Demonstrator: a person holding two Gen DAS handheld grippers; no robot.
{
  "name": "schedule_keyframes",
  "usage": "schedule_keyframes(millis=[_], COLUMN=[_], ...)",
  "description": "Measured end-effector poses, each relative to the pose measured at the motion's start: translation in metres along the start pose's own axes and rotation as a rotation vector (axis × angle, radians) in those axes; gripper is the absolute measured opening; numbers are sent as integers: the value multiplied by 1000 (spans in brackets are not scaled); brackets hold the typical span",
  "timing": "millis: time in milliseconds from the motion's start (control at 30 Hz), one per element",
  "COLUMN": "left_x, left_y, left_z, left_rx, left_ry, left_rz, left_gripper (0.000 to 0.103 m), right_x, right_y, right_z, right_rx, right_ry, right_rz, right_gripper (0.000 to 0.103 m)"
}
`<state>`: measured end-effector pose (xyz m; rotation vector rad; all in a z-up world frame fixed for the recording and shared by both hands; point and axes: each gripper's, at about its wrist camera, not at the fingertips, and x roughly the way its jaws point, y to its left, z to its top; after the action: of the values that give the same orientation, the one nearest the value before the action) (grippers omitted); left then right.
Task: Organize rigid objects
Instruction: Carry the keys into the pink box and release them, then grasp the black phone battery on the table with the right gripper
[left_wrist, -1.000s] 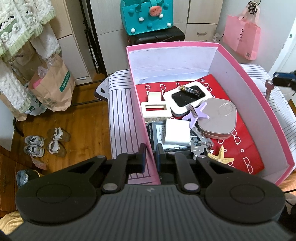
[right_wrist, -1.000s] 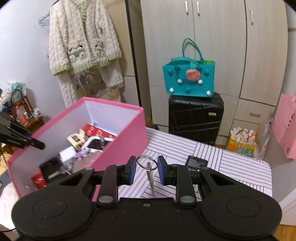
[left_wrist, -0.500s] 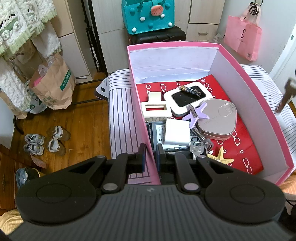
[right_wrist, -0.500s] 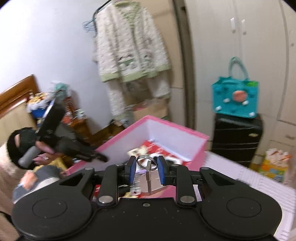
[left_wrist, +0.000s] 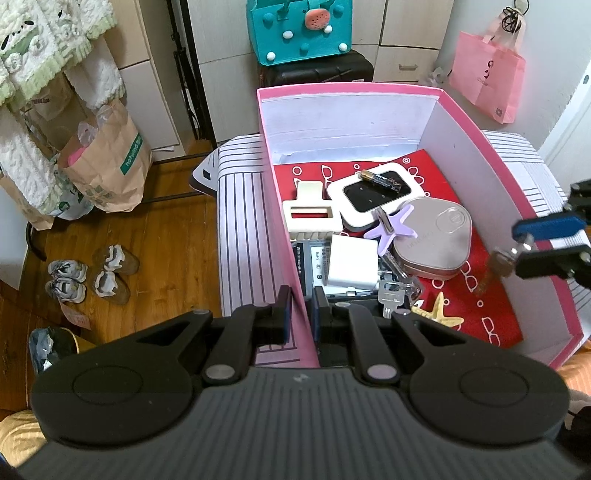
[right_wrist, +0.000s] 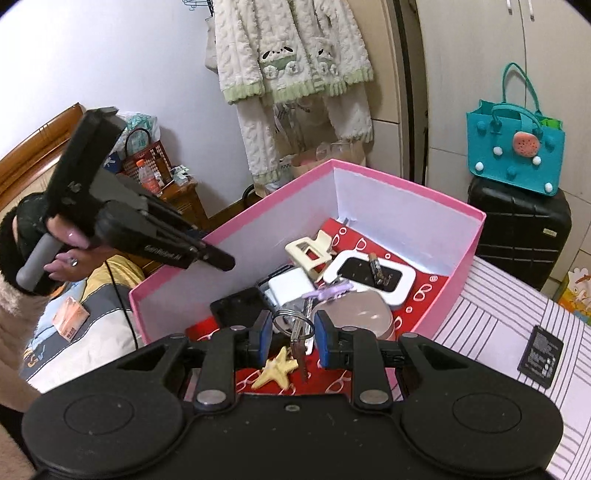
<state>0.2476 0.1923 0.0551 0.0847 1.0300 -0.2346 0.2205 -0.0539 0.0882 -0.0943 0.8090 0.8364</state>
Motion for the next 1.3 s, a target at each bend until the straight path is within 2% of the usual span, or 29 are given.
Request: schedule_keyframes(millis=[100,400,567,767,967,1133,1300], left_x=[0,-1,-1,0,0,1,2], left_y=[0,2,2,0,1,-3,-6], left_z=[0,1,0,1,0,2,3], left_rx=[0,-7,-3,-10,-23,-14,7], left_ry=[1,6,7,6,4,12,15], left_rz=[2,1,8,13,13,23,33], left_gripper=[10,10,10,10,11,11,11], right_x=[8,23,-3,-38,-48,-34,-13], right_y=[-8,-27,-48,-77,-111,-137,-164], right_z=[7,14,11,-3,-26,-44,-63], right_rx=[9,23,109,175,217,196,222], right_ry=[0,-43,-108,-159,-139,-97,-62], right_rz=[-13,-128,-118,-212,-335,-428,-445], right_gripper=[29,30,32,35,38,43,44])
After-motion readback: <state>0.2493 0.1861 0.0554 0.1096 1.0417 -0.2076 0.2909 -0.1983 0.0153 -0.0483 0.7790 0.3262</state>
